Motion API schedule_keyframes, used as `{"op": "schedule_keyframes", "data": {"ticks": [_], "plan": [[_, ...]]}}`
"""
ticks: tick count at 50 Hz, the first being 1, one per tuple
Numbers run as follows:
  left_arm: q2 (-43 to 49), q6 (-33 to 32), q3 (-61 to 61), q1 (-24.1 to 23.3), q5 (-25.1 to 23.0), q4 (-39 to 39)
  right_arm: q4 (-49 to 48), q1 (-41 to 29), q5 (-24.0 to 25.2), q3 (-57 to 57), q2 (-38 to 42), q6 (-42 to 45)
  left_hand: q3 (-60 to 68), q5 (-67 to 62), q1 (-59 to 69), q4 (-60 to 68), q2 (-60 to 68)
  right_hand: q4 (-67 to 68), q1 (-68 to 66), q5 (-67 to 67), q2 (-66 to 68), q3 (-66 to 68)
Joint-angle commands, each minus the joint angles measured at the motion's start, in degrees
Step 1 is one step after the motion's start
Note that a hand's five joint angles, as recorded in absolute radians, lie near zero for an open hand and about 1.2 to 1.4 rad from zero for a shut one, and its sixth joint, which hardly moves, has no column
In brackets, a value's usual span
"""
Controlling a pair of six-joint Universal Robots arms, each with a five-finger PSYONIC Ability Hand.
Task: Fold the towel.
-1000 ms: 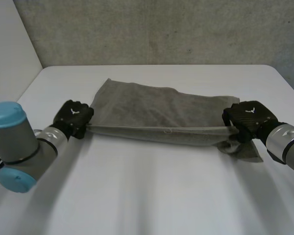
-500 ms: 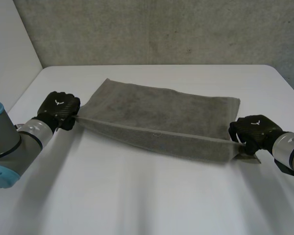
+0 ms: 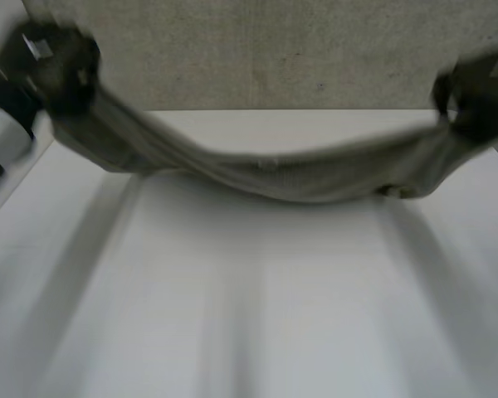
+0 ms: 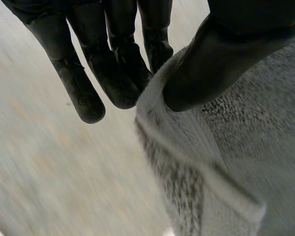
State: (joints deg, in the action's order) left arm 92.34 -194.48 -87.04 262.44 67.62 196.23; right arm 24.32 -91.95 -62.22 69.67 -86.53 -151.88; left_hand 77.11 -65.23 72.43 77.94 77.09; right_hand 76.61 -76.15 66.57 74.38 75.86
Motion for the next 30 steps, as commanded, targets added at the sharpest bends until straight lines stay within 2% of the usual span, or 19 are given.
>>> {"op": "schedule_keyframes", "data": {"ticks": [1, 6, 8, 9, 10, 11, 13, 14, 16, 19, 21, 22, 24, 25, 27, 29, 30], "plan": [[-6.73, 10.60, 9.68, 0.62, -0.38, -4.44, 4.76, 0.36, 1.31, -15.33, -0.93, -4.12, 2.89, -4.77, 7.57, 2.06, 2.91, 3.39, -3.85, 3.43, 5.62, 4.14], [-2.69, 11.58, 12.16, 3.08, -0.38, -6.65, 5.91, -0.51, -0.01, -18.08, 6.46, -2.89, 2.89, -4.77, 7.57, 2.06, 2.91, 3.39, -3.85, 3.43, 5.62, 4.14], [0.39, 11.58, 12.60, 3.17, -0.38, -7.00, 6.09, -3.57, -2.89, -19.48, 11.97, -0.45, 2.89, -4.77, 7.57, 2.06, 2.91, 3.39, -3.85, 3.43, 5.62, 4.14], [3.52, 11.49, 13.03, 3.08, -0.38, -7.26, 6.09, -3.59, -2.91, -19.49, 11.99, -0.43, 2.89, -4.77, 7.57, 2.06, 2.91, 3.39, -3.85, 3.43, 5.62, 4.14], [6.68, 11.49, 13.65, 3.08, -0.38, -7.44, 6.17, -5.76, -5.17, -20.10, 14.69, 1.31, 2.89, -4.77, 7.57, 2.06, 2.91, 3.39, -3.85, 3.43, 5.62, 4.14], [6.72, 11.49, 13.65, 3.08, -0.38, -7.44, 6.17, -5.79, -5.19, -20.10, 14.72, 1.33, 2.89, -4.77, 7.57, 2.06, 2.91, 3.39, -3.85, 3.43, 5.62, 4.14], [13.80, 11.23, 15.40, 2.99, -0.30, -7.79, 5.74, -9.20, -10.00, -21.76, 20.23, 5.09, 2.89, -4.77, 7.57, 2.06, 2.91, 3.39, -3.85, 3.43, 5.62, 4.14], [13.84, 11.23, 15.41, 2.99, -0.30, -7.79, 5.74, -9.21, -10.03, -21.77, 20.26, 5.10, 2.89, -4.77, 7.57, 2.06, 2.91, 3.39, -3.85, 3.43, 5.62, 4.14], [21.62, 10.36, 18.90, 2.82, -0.30, -7.97, 4.86, -11.66, -13.44, -24.48, 25.85, 7.38, 2.89, -4.77, 7.57, 2.06, 2.91, 3.39, -3.85, 3.43, 5.62, 4.14], [25.44, 9.38, 21.39, 2.73, -0.21, -7.97, 3.63, -12.73, -14.60, -26.69, 28.69, 7.48, 2.89, -4.77, 7.57, 2.06, 2.91, 3.39, -3.85, 3.43, 5.62, 4.14], [32.87, 6.50, 28.29, 2.55, -0.03, -8.23, -0.05, -14.22, -16.09, -31.94, 33.59, 7.48, 2.89, -4.77, 7.57, 2.06, 2.91, 3.39, -3.85, 3.43, 5.62, 4.14], [32.91, 6.48, 28.33, 2.55, -0.03, -8.23, -0.07, -14.22, -16.09, -31.97, 33.62, 7.48, 2.89, -4.77, 7.57, 2.06, 2.91, 3.39, -3.85, 3.43, 5.62, 4.14], [38.25, 4.73, 36.99, 2.20, 0.41, -8.67, -4.70, -15.10, -17.84, -39.40, 37.55, 7.39, 2.89, -4.77, 7.57, 2.06, 2.91, 3.39, -3.85, 3.43, 5.62, 4.14], [38.27, 4.72, 37.03, 2.20, 0.41, -8.67, -4.72, -15.10, -17.85, -39.44, 37.57, 7.39, 2.89, -4.77, 7.57, 2.06, 2.91, 3.39, -3.85, 3.43, 5.62, 4.14], [39.93, 4.90, 46.91, 1.85, 0.93, -8.58, -10.15, -16.06, -21.26, -49.58, 40.28, 7.13, 2.89, -4.77, 7.57, 2.06, 2.91, 3.39, -3.85, 3.43, 5.62, 4.14], [39.94, 4.90, 46.96, 1.85, 0.94, -8.58, -12.96, -16.33, -22.32, -53.64, 40.73, 6.87, 2.89, -4.77, 7.57, 2.06, 2.91, 3.39, -3.85, 3.43, 5.62, 4.14], [39.77, 5.51, 51.92, 1.68, 1.46, -8.32, -16.29, -16.42, -23.03, -56.90, 40.73, 6.08, 2.89, -4.77, 7.57, 2.06, 2.91, 3.39, -3.85, 3.43, 5.62, 4.14]]}}
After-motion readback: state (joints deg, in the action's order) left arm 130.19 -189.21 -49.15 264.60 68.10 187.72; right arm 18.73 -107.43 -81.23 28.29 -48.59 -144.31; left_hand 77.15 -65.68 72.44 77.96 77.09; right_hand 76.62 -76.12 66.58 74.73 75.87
